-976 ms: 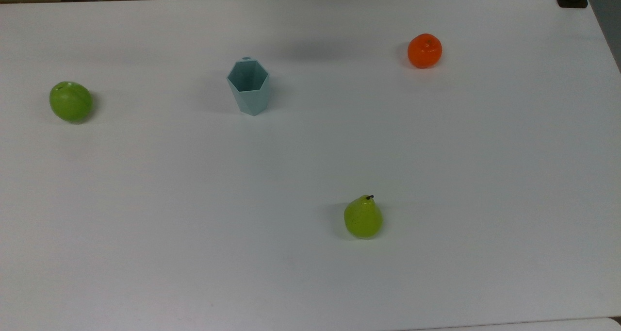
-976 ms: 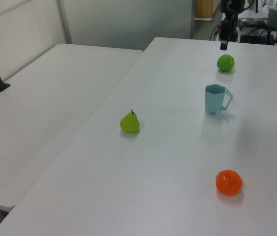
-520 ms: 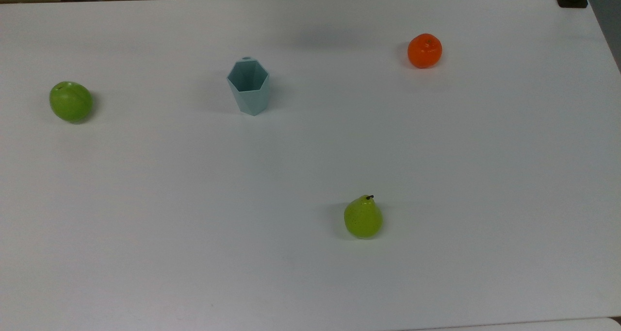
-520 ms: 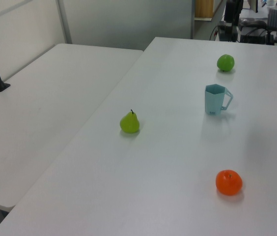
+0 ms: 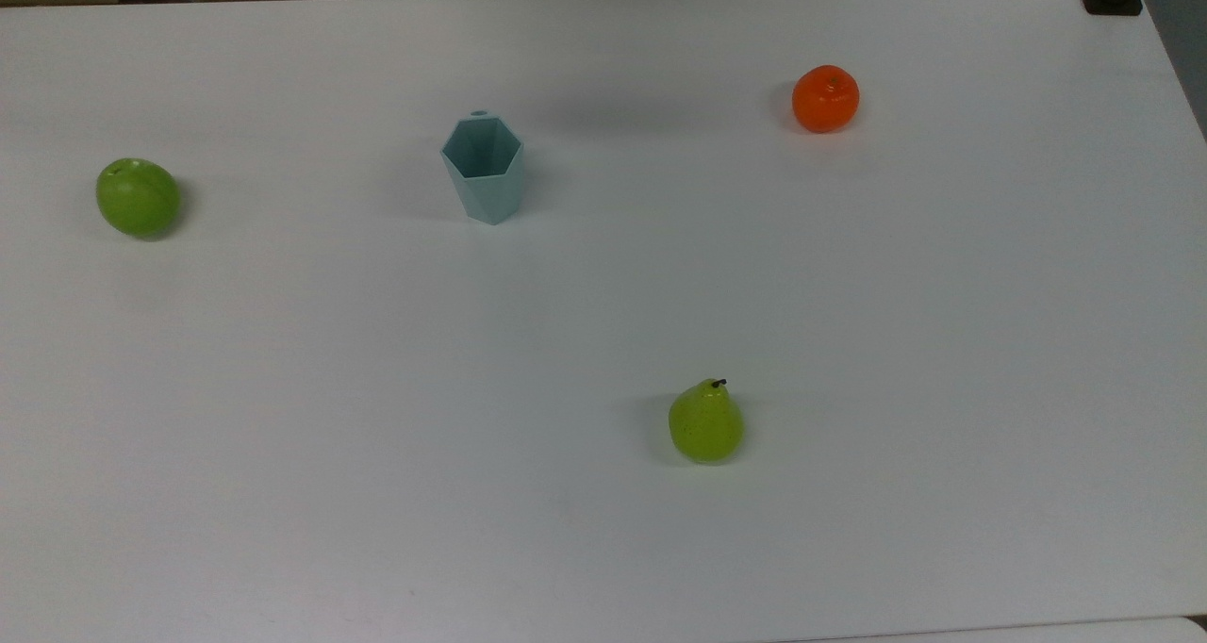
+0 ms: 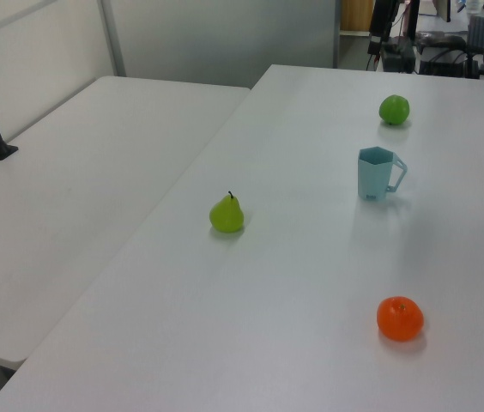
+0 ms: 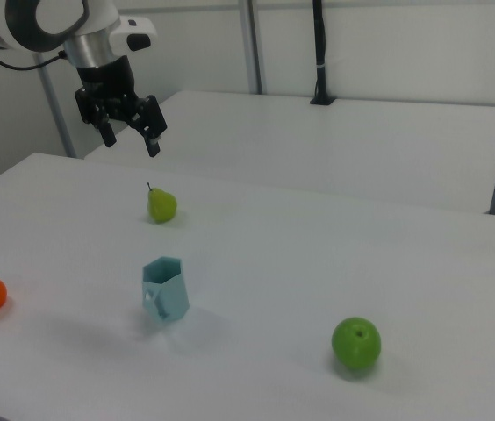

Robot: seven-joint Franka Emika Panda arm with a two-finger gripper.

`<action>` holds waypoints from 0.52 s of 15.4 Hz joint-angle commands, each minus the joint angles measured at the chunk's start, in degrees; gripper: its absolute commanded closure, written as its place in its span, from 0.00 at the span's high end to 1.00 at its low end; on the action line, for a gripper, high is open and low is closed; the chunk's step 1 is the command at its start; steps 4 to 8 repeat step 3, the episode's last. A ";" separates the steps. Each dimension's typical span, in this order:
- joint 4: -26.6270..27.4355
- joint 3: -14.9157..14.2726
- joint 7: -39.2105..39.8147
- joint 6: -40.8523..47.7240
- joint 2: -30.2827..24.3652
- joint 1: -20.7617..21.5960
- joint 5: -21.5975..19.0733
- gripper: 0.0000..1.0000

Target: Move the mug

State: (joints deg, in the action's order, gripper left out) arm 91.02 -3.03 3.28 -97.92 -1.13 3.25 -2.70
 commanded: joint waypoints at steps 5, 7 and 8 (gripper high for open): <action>-0.85 0.13 1.38 0.01 -0.01 -0.09 -0.99 1.00; -0.85 0.13 1.38 0.01 -0.01 -0.09 -0.99 1.00; -0.85 0.13 1.38 0.01 -0.01 -0.09 -0.99 1.00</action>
